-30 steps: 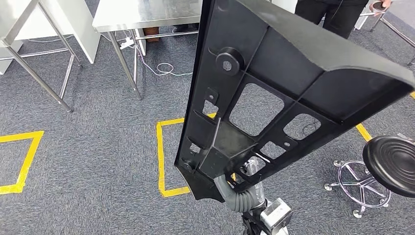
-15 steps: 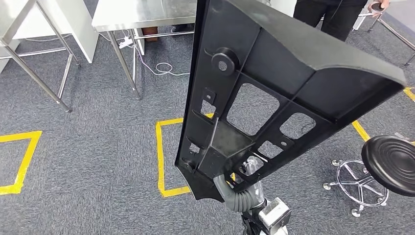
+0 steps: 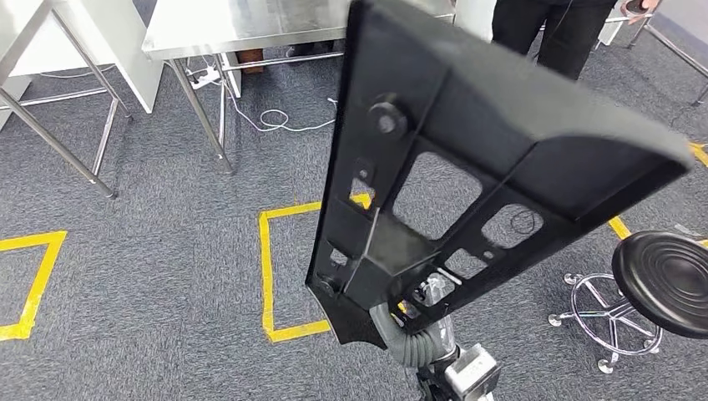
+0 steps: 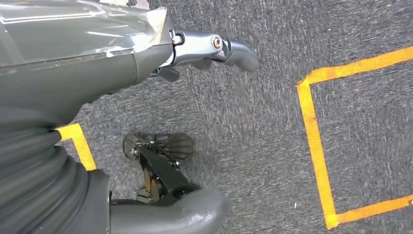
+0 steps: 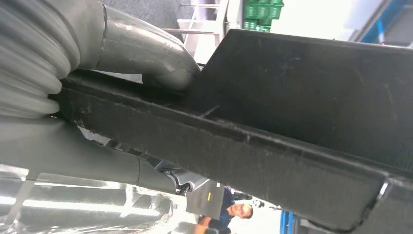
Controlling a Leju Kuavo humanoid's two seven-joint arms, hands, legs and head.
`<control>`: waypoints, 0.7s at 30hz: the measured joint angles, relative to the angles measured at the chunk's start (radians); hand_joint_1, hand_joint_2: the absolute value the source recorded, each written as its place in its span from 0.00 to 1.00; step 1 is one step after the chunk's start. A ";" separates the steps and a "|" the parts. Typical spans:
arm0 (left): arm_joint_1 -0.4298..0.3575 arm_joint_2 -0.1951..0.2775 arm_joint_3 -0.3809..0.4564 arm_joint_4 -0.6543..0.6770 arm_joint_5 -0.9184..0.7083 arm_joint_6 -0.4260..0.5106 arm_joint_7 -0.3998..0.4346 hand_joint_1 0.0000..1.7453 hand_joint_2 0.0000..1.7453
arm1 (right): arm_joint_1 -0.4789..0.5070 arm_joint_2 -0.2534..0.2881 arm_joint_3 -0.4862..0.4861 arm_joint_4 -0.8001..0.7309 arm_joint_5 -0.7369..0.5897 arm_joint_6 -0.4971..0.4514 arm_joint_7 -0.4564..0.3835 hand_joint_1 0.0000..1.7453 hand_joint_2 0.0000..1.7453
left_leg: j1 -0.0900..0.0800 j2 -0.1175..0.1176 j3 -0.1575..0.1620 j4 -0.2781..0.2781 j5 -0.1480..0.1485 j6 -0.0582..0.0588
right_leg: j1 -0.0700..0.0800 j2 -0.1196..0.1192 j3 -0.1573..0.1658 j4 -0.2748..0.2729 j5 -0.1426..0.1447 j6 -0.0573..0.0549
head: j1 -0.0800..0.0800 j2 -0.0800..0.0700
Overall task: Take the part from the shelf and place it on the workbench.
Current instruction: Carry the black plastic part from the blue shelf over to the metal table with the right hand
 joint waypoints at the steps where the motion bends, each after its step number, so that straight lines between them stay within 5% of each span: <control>1: -0.001 0.000 0.000 0.000 -0.001 0.002 0.000 0.00 1.00 | 0.000 0.000 0.000 0.000 0.000 0.000 0.000 1.00 1.00 | 0.000 0.020 -0.021 0.045 -0.018 -0.003 | 0.001 -0.004 0.006 -0.001 -0.004 -0.007 | -0.001 0.000; 4: -0.002 0.000 0.000 0.000 -0.001 0.006 0.000 0.00 1.00 | 0.001 0.000 0.000 0.001 0.000 0.000 -0.001 1.00 1.00 | -0.001 0.049 -0.141 0.238 -0.079 -0.004 | 0.011 -0.017 0.018 -0.001 -0.016 -0.022 | -0.003 0.000; 6: -0.001 0.000 0.000 0.000 -0.002 0.008 0.000 0.00 1.00 | 0.001 0.000 0.000 0.003 0.000 0.000 -0.001 1.00 1.00 | -0.003 0.049 -0.186 0.270 -0.055 0.004 | 0.017 -0.021 0.028 -0.001 -0.025 -0.026 | -0.003 0.000; 8: -0.001 0.001 0.000 0.001 -0.004 0.011 0.000 0.00 1.00 | 0.000 0.000 0.001 0.004 -0.001 0.000 -0.001 1.00 1.00 | -0.012 0.053 -0.156 0.164 0.032 0.025 | 0.022 -0.024 0.042 -0.001 -0.036 -0.028 | -0.003 0.000; 10: -0.003 0.002 0.000 0.002 -0.006 0.014 0.000 0.00 1.00 | -0.002 0.000 0.003 0.005 -0.004 0.000 -0.001 1.00 1.00 | -0.027 0.062 -0.107 0.048 0.083 0.046 | 0.027 -0.026 0.055 -0.002 -0.047 -0.023 | -0.003 0.000; 15: -0.005 0.002 0.000 0.008 -0.011 0.019 0.000 0.00 1.00 | -0.007 0.001 0.006 0.006 -0.008 0.000 0.000 1.00 1.00 | -0.036 0.054 -0.068 -0.017 0.079 0.061 | 0.028 -0.035 0.057 0.007 -0.067 -0.004 | -0.004 0.000; 17: -0.005 0.001 0.000 0.010 -0.012 0.019 -0.001 0.00 1.00 | -0.010 0.000 0.006 0.007 -0.008 0.000 0.000 1.00 1.00 | -0.030 0.049 -0.046 -0.037 0.081 0.064 | 0.028 -0.029 0.009 0.100 -0.100 -0.007 | -0.002 0.000; 19: -0.007 0.000 0.000 0.011 -0.013 0.019 -0.001 0.00 1.00 | -0.011 -0.002 0.006 0.009 -0.008 0.000 0.001 1.00 1.00 | -0.031 0.043 -0.037 -0.039 0.072 0.066 | 0.026 -0.023 -0.074 0.231 -0.137 -0.008 | -0.001 0.000; 21: -0.006 0.000 0.000 0.013 -0.014 0.019 0.000 0.00 1.00 | -0.010 -0.004 0.006 0.010 -0.008 0.000 0.001 1.00 1.00 | -0.031 0.035 -0.026 -0.038 0.061 0.062 | 0.021 -0.021 -0.122 0.271 -0.123 0.007 | -0.001 0.000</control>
